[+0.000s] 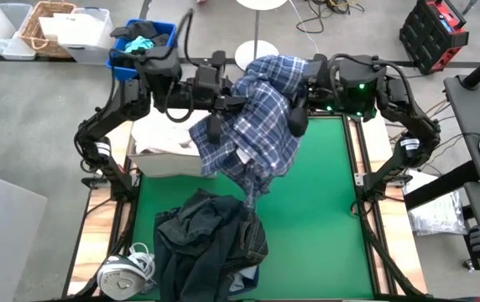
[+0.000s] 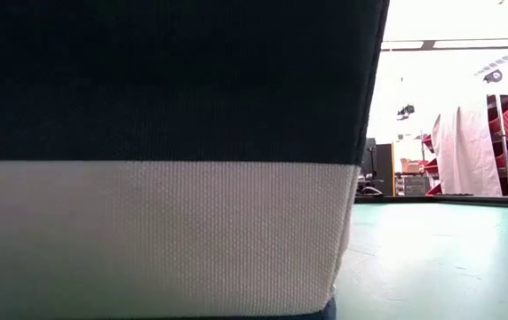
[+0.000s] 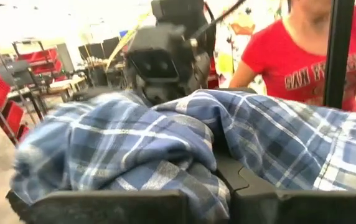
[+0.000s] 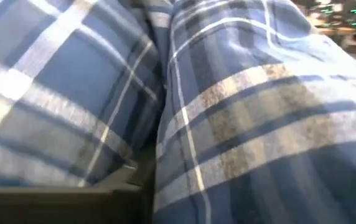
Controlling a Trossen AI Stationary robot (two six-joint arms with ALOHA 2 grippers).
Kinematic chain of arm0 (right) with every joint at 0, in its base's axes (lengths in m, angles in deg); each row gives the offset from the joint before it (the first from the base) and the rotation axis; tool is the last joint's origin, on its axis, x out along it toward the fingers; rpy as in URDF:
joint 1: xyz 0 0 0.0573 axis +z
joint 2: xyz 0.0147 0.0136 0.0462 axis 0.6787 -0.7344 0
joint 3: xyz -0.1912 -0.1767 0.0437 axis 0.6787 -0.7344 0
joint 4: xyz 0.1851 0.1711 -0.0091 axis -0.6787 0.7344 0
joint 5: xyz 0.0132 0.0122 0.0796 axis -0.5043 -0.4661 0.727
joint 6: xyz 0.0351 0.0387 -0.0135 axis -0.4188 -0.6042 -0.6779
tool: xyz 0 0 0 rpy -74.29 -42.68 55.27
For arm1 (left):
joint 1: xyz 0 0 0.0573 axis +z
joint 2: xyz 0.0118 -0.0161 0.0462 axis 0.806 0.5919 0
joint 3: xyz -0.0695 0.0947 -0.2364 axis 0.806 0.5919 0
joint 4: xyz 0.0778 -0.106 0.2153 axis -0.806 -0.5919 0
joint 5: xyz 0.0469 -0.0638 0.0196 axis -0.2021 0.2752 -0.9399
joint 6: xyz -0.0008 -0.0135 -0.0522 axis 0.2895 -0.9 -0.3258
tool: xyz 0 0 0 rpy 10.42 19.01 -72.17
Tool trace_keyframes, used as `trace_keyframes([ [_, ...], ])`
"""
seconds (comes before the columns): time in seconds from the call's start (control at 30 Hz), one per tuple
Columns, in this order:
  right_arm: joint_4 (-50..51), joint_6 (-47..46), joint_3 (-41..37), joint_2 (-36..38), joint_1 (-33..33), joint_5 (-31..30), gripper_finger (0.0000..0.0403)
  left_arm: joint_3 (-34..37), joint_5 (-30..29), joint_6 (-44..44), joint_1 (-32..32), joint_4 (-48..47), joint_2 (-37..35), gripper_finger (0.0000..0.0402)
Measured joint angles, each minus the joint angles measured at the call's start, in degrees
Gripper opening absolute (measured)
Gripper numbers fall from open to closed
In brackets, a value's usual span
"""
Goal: Sort clothes
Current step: Put the blue shirt into the blue laundry organizer
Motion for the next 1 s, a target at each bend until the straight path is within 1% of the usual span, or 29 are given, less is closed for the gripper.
trace_keyframes([
  [0.1, 0.1, -0.93, 0.08, 0.04, 0.0, 3.84, 0.0159, 0.0, -0.01, -0.26, 0.0, 0.98, -0.39, 0.0004],
  [0.17, 0.2, -1.54, 0.04, -0.32, 0.05, 5.13, 0.0187, 0.0, -0.08, -0.31, 0.0, 1.46, -0.55, 0.0004],
  [0.23, 0.23, -1.71, 0.04, -0.7, 0.09, 5.24, 0.0216, 0.0, -1.45, -0.77, 0.0, 1.94, -0.8, 0.0004],
  [0.33, 0.35, -1.81, 0.04, -0.92, 0.09, 5.81, 0.0255, 0.02, -5.39, -1.19, -0.07, 2.54, -1.45, 0.0004],
  [0.37, 0.38, -1.83, 0.04, -0.92, 0.07, 5.94, 0.0267, 0.02, -5.73, -1.2, -0.06, 2.54, -1.75, 0.0004],
  [0.47, 0.63, -3.3, 0.03, -0.62, 0.09, 3.93, 0.0297, 0.02, -6.89, -1.68, -0.04, 2.54, -2.37, 0.0004],
  [0.53, 1.39, -4.93, 0.02, -0.24, -0.19, 3.56, 0.0314, 0.02, -9.41, -2.01, -0.04, 2.5, -3.0, 0.0004],
  [0.63, 2.14, -6.47, 0.02, 0.62, -0.42, 3.43, 0.0331, 0.02, -12.48, -2.09, -0.09, 2.47, -4.4, 0.0004],
  [0.77, 3.73, -7.04, 0.04, 1.3, -0.35, 3.61, 0.034, 0.0, -15.87, -2.31, -0.09, 2.63, -6.11, 0.0004],
  [0.83, 6.29, -6.73, -0.09, 1.46, -0.31, 4.19, 0.034, -0.05, -19.79, -3.19, -0.03, 3.86, -7.07, 0.0003],
  [0.93, 6.23, -5.46, -0.09, 1.51, 0.13, 4.15, 0.0337, -0.3, -27.37, -4.14, 0.07, 3.42, -9.0, 0.0003],
  [1.0, 5.75, -3.7, -0.09, 1.68, 0.57, 4.09, 0.0335, -0.37, -31.17, -4.55, 0.07, 1.77, -9.84, 0.0003],
])
